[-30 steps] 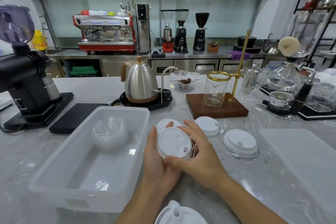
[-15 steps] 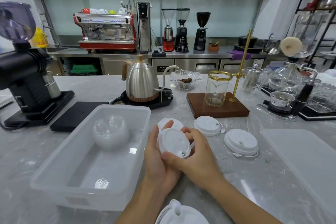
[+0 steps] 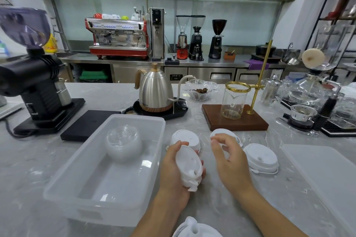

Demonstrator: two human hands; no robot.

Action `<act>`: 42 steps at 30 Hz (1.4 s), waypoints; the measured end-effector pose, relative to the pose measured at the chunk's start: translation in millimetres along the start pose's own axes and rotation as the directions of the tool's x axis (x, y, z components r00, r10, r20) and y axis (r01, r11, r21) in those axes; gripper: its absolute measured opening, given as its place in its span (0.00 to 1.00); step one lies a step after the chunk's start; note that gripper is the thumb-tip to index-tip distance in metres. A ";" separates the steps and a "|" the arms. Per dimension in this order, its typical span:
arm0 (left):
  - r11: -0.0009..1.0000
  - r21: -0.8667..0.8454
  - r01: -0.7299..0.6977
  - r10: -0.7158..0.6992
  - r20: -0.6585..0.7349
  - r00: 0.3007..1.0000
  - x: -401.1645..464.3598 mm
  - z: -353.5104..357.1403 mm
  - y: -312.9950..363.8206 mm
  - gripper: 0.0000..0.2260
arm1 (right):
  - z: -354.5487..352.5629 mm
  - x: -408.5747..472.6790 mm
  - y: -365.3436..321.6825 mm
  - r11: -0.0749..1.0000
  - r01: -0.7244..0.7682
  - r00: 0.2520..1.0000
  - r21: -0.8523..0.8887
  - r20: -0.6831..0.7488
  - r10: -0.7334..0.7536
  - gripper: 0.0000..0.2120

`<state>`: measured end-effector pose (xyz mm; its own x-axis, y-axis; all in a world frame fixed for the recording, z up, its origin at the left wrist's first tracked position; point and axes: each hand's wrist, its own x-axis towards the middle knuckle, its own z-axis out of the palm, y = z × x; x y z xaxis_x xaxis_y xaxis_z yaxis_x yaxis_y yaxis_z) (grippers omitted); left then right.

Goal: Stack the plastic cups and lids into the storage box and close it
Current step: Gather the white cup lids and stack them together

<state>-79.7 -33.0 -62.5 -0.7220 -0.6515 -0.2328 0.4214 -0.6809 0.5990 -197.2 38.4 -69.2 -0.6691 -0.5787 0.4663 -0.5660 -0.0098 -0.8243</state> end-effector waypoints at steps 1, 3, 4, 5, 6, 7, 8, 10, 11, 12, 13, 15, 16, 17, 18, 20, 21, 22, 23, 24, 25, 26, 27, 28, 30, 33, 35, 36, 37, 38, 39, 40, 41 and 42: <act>1.000 0.014 0.013 -0.013 -0.003 1.000 -2.5 0.6 0.9 0.12 | -0.9 5.2 2.3 1.000 -0.012 1.000 -0.009 -0.002 0.012 0.05; 0.998 0.033 0.049 -0.048 -0.038 0.998 -6.7 3.8 0.2 0.11 | 0.4 13.5 8.7 0.997 -0.071 0.996 -0.039 0.055 0.073 0.07; 0.998 0.022 0.064 -0.062 -0.069 0.996 -7.0 5.3 -0.5 0.11 | 3.3 17.7 10.8 0.993 -0.096 0.988 -0.069 0.112 0.103 0.08; 0.998 0.010 0.067 -0.066 -0.096 0.993 -6.7 5.9 -0.2 0.12 | 7.9 22.7 11.9 0.987 -0.112 0.975 -0.111 0.178 0.130 0.10; 0.998 0.001 0.066 -0.066 -0.120 0.991 -6.4 6.4 0.0 0.14 | 12.1 28.2 13.0 0.981 -0.118 0.959 -0.155 0.238 0.153 0.12; 0.998 -0.005 0.060 -0.060 -0.142 0.988 -5.8 6.5 0.2 0.15 | 16.3 35.0 12.9 0.975 -0.110 0.944 -0.193 0.288 0.163 0.15; 0.999 -0.009 0.053 -0.053 -0.162 0.985 -5.6 6.0 1.3 0.16 | 20.5 42.0 11.4 0.971 -0.091 0.929 -0.221 0.333 0.163 0.17; 0.999 -0.013 0.048 -0.050 -0.186 0.981 -5.3 4.7 2.9 0.18 | 27.2 56.4 7.8 0.962 -0.057 0.897 -0.267 0.408 0.167 0.22; 0.999 -0.014 0.042 -0.044 -0.195 0.980 -5.1 3.6 3.9 0.18 | 30.1 63.0 5.9 0.955 -0.040 0.879 -0.293 0.444 0.173 0.25; 0.999 -0.016 0.034 -0.037 -0.205 0.978 -4.8 2.9 4.7 0.17 | 32.9 68.7 4.4 0.948 -0.022 0.859 -0.316 0.479 0.180 0.28; 0.999 -0.019 0.030 -0.033 -0.214 0.976 -4.3 2.9 5.2 0.17 | 34.8 73.2 3.6 0.943 -0.009 0.840 -0.333 0.509 0.188 0.32; 0.999 -0.035 0.030 -0.038 -0.229 0.973 -4.4 2.8 7.0 0.18 | 40.3 78.1 3.2 0.936 0.021 0.809 -0.352 0.556 0.191 0.37; 0.999 -0.038 0.032 -0.040 -0.233 0.972 -4.3 2.3 7.5 0.20 | 43.2 78.8 4.5 0.934 0.035 0.803 -0.354 0.567 0.185 0.38; 0.998 -0.041 0.037 -0.045 -0.230 0.972 -4.4 1.5 7.8 0.22 | 45.6 78.9 6.7 0.935 0.047 0.805 -0.351 0.568 0.172 0.38; 0.998 -0.043 0.045 -0.054 -0.217 0.975 -4.8 0.5 8.4 0.24 | 47.8 78.1 8.9 0.938 0.057 0.815 -0.343 0.558 0.155 0.38; 0.997 -0.053 0.060 -0.069 -0.179 0.981 -6.0 -1.2 9.1 0.26 | 48.6 75.2 11.7 0.948 0.066 0.848 -0.312 0.519 0.112 0.36; 0.996 -0.055 0.064 -0.072 -0.165 0.984 -6.0 -2.1 9.6 0.26 | 47.2 74.2 12.1 0.956 0.063 0.867 -0.288 0.489 0.091 0.36; 0.996 -0.056 0.067 -0.075 -0.153 0.985 -5.7 -2.3 9.6 0.26 | 44.9 73.5 12.7 0.964 0.055 0.889 -0.259 0.452 0.071 0.35; 0.996 -0.061 0.070 -0.078 -0.142 0.987 -5.3 -1.9 9.7 0.26 | 41.2 72.8 13.4 0.973 0.046 0.913 -0.227 0.405 0.051 0.35; 0.995 -0.066 0.070 -0.078 -0.130 0.988 -4.9 -1.9 9.6 0.25 | 36.2 72.1 13.6 0.982 0.031 0.936 -0.185 0.350 0.037 0.34; 0.996 -0.064 0.067 -0.074 -0.115 0.991 -4.1 -2.3 9.4 0.25 | 30.1 71.9 13.2 0.991 0.011 0.956 -0.133 0.292 0.029 0.33; 0.996 -0.058 0.064 -0.070 -0.100 0.992 -3.2 -3.4 9.3 0.24 | 24.1 71.9 11.6 0.997 -0.006 0.970 -0.078 0.244 0.025 0.32; 0.997 -0.050 0.067 -0.071 -0.085 0.994 -2.5 -4.7 8.6 0.24 | 17.3 71.7 10.3 0.999 -0.021 0.978 -0.026 0.208 0.026 0.30; 0.996 -0.047 0.075 -0.078 -0.071 0.994 -1.2 -6.3 7.8 0.23 | 10.6 71.7 8.6 0.999 -0.034 0.982 0.018 0.186 0.030 0.29; 0.994 -0.057 0.098 -0.100 -0.043 0.994 3.2 -8.9 6.5 0.24 | -1.7 73.5 4.1 0.994 -0.056 0.983 0.093 0.180 0.038 0.27; 0.989 -0.094 0.117 -0.119 -0.017 0.993 8.6 -8.8 5.2 0.24 | -17.3 76.7 -5.9 0.981 -0.075 0.971 0.179 0.235 0.031 0.25; 0.984 -0.127 0.123 -0.126 -0.014 0.992 13.1 -8.6 4.0 0.24 | -24.2 81.0 -11.0 0.980 -0.078 0.951 0.181 0.308 0.019 0.26; 0.982 -0.142 0.123 -0.126 -0.018 0.992 15.0 -9.3 3.0 0.24 | -26.9 82.5 -13.7 0.982 -0.078 0.936 0.172 0.351 0.013 0.27; 0.981 -0.156 0.117 -0.121 -0.016 0.993 17.4 -10.7 2.6 0.24 | -29.2 84.1 -16.5 0.984 -0.073 0.920 0.165 0.392 0.003 0.28; 0.980 -0.168 0.109 -0.113 -0.014 0.994 19.4 -11.4 2.6 0.24 | -31.6 85.8 -19.4 0.985 -0.063 0.904 0.159 0.428 -0.011 0.28; 0.979 -0.179 0.102 -0.105 -0.011 0.994 21.6 -13.0 1.4 0.25 | -33.6 87.0 -21.6 0.987 -0.052 0.885 0.153 0.465 -0.025 0.29; 0.978 -0.185 0.095 -0.097 -0.003 0.995 22.7 -13.6 1.7 0.26 | -35.8 88.5 -25.8 0.989 -0.032 0.865 0.142 0.500 -0.044 0.29; 0.977 -0.192 0.091 -0.091 0.006 0.996 23.6 -15.5 0.4 0.27 | -37.1 88.8 -28.4 0.991 -0.017 0.839 0.131 0.541 -0.057 0.30; 0.979 -0.188 0.084 -0.081 0.021 0.996 23.7 -14.9 0.3 0.28 | -39.1 89.8 -33.3 0.993 0.007 0.811 0.118 0.580 -0.075 0.30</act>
<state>-88.5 -53.6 -79.3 -0.7654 -0.5868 -0.2642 0.4549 -0.7838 0.4229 -257.3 18.7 12.7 -0.2211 -0.9417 0.2535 -0.5102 -0.1098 -0.8530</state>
